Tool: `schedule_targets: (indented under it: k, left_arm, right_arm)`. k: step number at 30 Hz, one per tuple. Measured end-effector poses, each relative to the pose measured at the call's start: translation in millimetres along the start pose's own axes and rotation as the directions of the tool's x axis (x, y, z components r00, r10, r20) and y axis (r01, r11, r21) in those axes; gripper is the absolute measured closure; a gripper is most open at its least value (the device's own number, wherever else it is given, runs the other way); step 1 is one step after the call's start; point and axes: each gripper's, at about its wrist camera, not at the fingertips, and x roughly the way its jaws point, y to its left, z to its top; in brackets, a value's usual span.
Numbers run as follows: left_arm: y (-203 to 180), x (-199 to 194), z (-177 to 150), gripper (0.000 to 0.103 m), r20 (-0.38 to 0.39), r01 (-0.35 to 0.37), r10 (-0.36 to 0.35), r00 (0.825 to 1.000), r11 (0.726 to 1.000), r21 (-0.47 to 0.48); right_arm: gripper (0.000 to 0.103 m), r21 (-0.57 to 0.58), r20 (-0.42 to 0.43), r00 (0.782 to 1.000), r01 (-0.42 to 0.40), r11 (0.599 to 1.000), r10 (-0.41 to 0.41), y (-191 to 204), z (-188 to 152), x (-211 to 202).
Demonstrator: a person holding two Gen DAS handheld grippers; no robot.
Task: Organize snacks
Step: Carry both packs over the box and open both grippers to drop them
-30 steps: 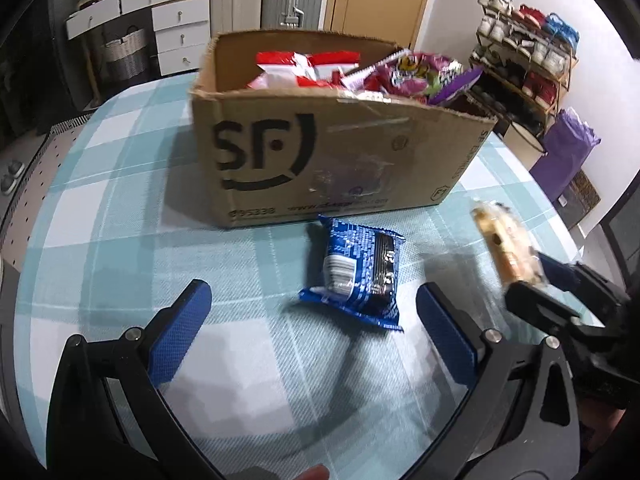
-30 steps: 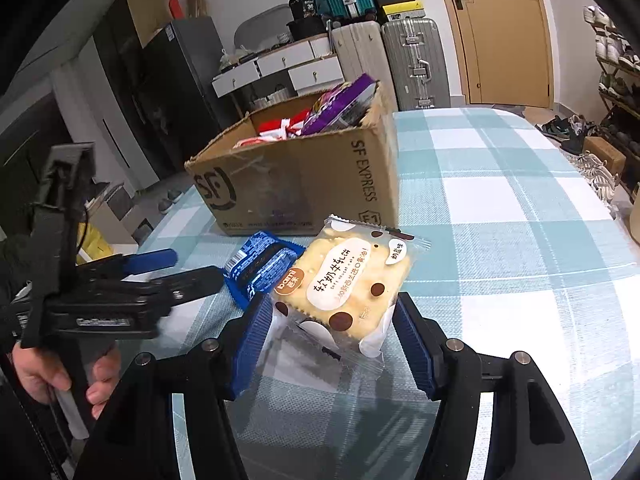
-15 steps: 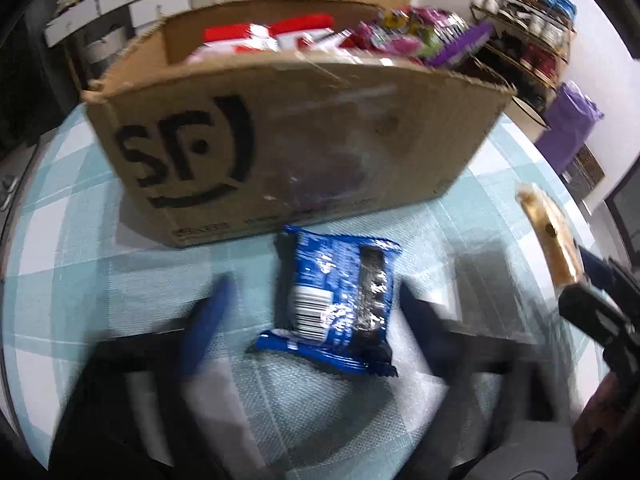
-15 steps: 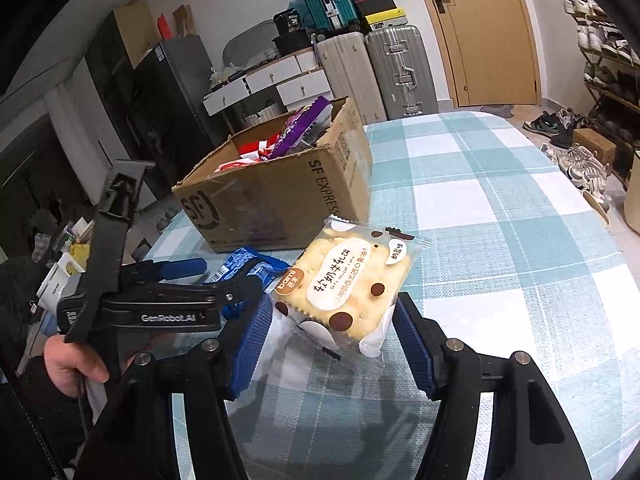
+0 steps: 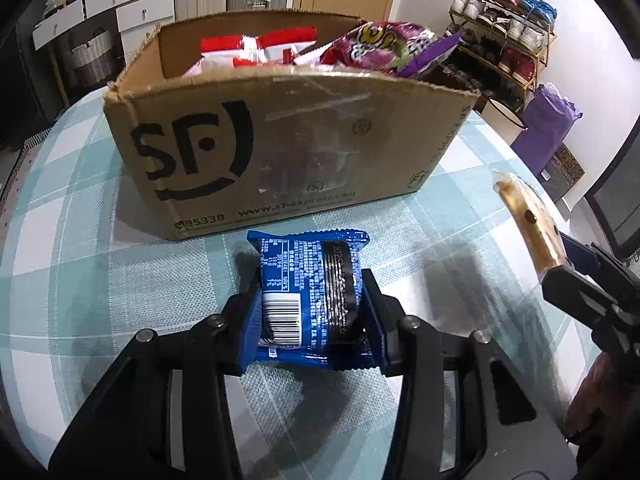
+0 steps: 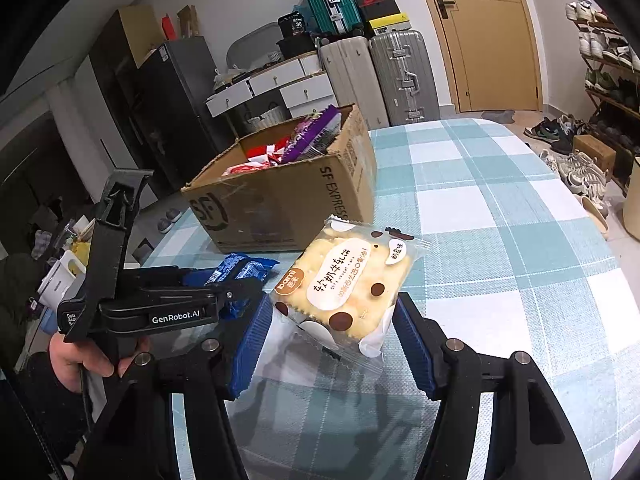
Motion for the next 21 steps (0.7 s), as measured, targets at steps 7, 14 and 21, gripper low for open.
schedule_targets:
  k: [7, 14, 21]
  left_arm:
    - [-1.7, -27.2, 2.9, 0.062, 0.040, 0.005, -0.005, 0.999, 1.000, 0.000]
    - [6.5, -76.6, -0.6, 0.062, 0.081, -0.011, 0.010, 0.997, 1.000, 0.010]
    - [26.0, -125.7, 20.6, 0.062, 0.113, 0.015, -0.012, 0.993, 1.000, -0.021]
  right_arm:
    - [0.040, -0.020, 0.017, 1.000, -0.009, 1.000, 0.010, 10.5, 5.8, -8.7]
    - [0.040, -0.058, 0.040, 0.999, -0.026, 0.998, 0.029, 29.0, 16.9, -20.3]
    - [0.040, -0.091, 0.068, 0.995, -0.070, 0.993, 0.076, 51.0, 39.3, -28.3]
